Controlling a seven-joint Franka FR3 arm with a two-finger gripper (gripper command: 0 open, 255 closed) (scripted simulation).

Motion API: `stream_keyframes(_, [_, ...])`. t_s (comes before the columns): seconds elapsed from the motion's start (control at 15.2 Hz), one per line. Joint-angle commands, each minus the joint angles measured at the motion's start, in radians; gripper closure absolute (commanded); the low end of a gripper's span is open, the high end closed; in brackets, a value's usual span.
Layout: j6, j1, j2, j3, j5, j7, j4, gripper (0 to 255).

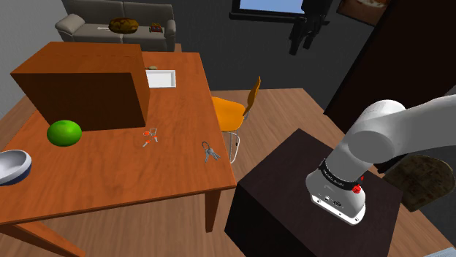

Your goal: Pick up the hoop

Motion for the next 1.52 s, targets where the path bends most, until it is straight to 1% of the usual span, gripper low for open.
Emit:
stream_keyframes(0.0, [0.0, 0.0, 0.0, 0.0, 0.0, 0.0, 0.0, 0])
stream_keyframes(0.4, [0.191, 0.026, 0.072, 0.056, 0.029, 0.064, -0.123, 0])
stream_keyframes(0.73, [0.358, 0.048, 0.175, 0.104, 0.048, 0.118, -0.191, 0])
stream_keyframes(1.12, [0.562, 0.068, 0.348, 0.163, 0.055, 0.187, -0.226, 0])
stream_keyframes(1.45, [0.722, 0.077, 0.526, 0.211, 0.036, 0.256, -0.214, 0])
